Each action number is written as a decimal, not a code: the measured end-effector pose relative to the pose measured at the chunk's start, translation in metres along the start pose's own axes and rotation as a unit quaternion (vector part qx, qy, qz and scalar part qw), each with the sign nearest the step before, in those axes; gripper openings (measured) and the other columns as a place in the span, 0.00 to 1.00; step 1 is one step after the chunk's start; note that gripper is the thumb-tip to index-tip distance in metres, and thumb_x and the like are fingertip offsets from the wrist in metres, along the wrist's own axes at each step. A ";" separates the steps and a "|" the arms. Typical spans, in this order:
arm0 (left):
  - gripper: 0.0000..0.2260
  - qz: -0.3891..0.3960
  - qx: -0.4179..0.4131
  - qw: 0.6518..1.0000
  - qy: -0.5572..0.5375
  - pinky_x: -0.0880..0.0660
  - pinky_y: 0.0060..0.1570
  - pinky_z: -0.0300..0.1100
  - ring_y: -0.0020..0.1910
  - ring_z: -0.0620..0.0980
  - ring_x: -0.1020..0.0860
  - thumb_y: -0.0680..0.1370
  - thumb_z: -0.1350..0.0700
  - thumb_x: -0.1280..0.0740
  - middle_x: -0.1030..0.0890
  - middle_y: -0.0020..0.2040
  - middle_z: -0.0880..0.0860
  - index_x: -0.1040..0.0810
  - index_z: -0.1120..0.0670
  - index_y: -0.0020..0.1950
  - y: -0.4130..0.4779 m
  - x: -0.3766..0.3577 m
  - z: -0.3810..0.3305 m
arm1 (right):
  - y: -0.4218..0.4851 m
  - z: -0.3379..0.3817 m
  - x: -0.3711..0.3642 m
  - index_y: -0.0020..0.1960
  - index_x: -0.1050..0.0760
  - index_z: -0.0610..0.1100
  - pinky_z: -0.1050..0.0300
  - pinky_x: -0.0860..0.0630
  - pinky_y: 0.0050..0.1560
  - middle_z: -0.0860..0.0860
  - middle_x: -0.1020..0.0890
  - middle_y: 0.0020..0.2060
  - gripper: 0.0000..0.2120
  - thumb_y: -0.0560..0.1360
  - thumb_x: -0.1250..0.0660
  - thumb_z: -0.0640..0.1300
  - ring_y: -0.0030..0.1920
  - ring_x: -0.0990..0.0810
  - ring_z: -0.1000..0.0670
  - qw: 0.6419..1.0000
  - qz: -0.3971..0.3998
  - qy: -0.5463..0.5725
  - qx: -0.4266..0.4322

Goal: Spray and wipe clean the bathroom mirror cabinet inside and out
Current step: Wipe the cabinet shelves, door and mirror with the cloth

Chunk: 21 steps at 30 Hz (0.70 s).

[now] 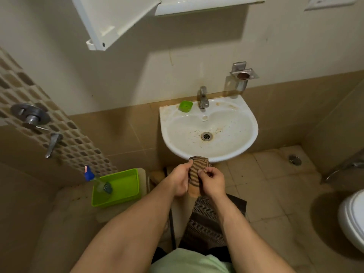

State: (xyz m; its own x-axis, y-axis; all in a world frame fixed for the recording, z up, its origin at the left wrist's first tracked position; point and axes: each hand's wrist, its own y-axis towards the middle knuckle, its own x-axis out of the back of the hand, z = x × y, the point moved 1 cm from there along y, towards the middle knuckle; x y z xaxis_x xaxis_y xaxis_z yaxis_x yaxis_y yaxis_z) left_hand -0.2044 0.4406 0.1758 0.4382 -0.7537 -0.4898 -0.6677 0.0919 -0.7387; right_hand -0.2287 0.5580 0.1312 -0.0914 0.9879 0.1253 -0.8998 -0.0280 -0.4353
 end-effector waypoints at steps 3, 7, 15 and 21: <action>0.21 -0.011 -0.014 1.000 -0.025 0.28 0.68 0.56 0.67 0.62 0.24 0.86 0.49 0.44 0.21 0.66 0.65 0.25 0.64 0.68 0.001 -0.017 0.008 | -0.003 0.010 0.018 0.44 0.17 0.48 0.47 0.16 0.51 0.54 0.13 0.38 0.02 0.74 0.24 0.45 0.43 0.14 0.48 0.999 -0.019 -0.031 0.022; 0.20 -0.058 -0.067 0.993 -0.079 0.19 0.53 0.54 0.59 0.61 0.18 0.84 0.49 0.38 0.17 0.59 0.63 0.22 0.64 0.66 0.007 -0.034 0.005 | -0.006 0.028 0.036 0.55 0.15 0.49 0.52 0.18 0.57 0.54 0.13 0.49 0.07 0.77 0.26 0.45 0.50 0.16 0.53 0.993 -0.054 -0.058 0.090; 0.18 -0.104 -0.062 0.993 0.010 0.18 0.43 0.49 0.52 0.57 0.16 0.81 0.48 0.33 0.15 0.55 0.59 0.23 0.58 0.66 0.040 -0.057 -0.002 | 0.016 0.086 0.065 0.54 0.21 0.41 0.55 0.18 0.42 0.45 0.13 0.44 0.09 0.85 0.40 0.37 0.44 0.15 0.48 0.956 0.006 0.293 0.014; 0.24 0.064 0.022 0.997 0.038 0.27 0.66 0.59 0.62 0.56 0.21 0.79 0.38 0.36 0.17 0.61 0.57 0.16 0.55 0.61 0.085 -0.091 -0.037 | 0.054 0.149 0.090 0.63 0.24 0.38 0.46 0.18 0.60 0.39 0.16 0.53 0.11 0.85 0.41 0.40 0.52 0.15 0.43 0.899 0.084 0.428 -0.046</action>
State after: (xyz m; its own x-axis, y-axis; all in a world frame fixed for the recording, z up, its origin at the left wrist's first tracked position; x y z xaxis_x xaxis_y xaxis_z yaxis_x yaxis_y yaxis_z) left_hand -0.3233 0.4925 0.1752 0.3036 -0.7809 -0.5459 -0.6870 0.2175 -0.6933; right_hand -0.3491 0.6227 0.2514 0.1738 0.7279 -0.6633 -0.8617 -0.2137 -0.4602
